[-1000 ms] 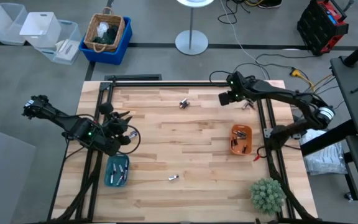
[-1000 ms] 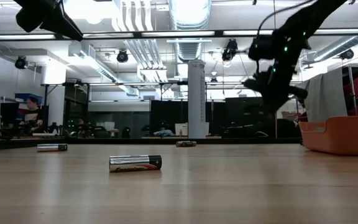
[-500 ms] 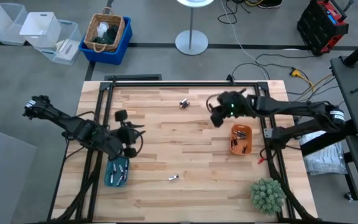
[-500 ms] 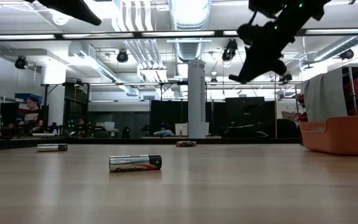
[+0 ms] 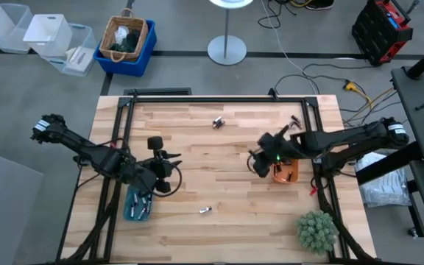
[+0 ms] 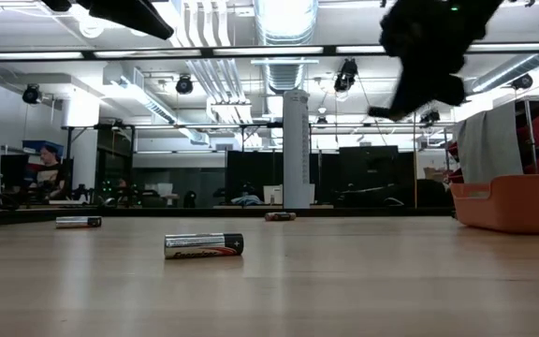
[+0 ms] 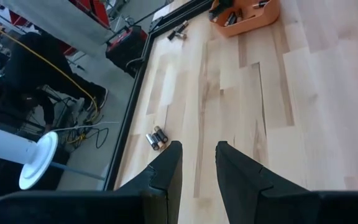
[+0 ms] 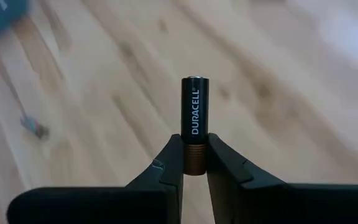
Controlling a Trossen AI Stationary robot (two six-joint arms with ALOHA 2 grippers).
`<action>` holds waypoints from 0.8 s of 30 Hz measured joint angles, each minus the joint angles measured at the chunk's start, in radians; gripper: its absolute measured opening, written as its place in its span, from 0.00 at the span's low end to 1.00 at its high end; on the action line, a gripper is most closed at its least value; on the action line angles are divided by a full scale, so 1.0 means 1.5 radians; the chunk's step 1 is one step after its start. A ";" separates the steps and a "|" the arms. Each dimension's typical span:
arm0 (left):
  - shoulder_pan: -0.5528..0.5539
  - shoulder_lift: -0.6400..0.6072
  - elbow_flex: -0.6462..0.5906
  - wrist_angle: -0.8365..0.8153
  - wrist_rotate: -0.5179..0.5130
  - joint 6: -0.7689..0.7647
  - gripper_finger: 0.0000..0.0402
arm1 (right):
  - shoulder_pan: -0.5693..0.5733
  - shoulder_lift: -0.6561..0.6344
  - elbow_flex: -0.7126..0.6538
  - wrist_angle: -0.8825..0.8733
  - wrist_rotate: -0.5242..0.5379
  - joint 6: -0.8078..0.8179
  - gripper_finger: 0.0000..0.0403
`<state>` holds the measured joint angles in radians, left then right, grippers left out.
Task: Sort batteries
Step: Put the black battery into the orange bin
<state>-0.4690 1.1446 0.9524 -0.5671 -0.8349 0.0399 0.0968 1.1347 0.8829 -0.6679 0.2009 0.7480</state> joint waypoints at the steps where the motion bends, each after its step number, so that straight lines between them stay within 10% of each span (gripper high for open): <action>1: 0.000 0.000 0.000 -0.001 0.000 0.000 0.19 | 0.011 0.000 0.000 -0.029 -0.002 0.025 0.09; 12: 0.000 -0.003 0.000 -0.001 0.000 0.020 0.19 | 0.062 -0.001 0.018 -0.407 -0.011 0.344 0.09; 24: 0.000 -0.004 0.000 -0.001 -0.001 0.024 0.19 | 0.062 -0.001 0.008 -0.421 0.009 0.350 0.14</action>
<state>-0.4694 1.1393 0.9527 -0.5686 -0.8356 0.0761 0.1898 1.1332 0.8944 -1.2999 0.2138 1.2735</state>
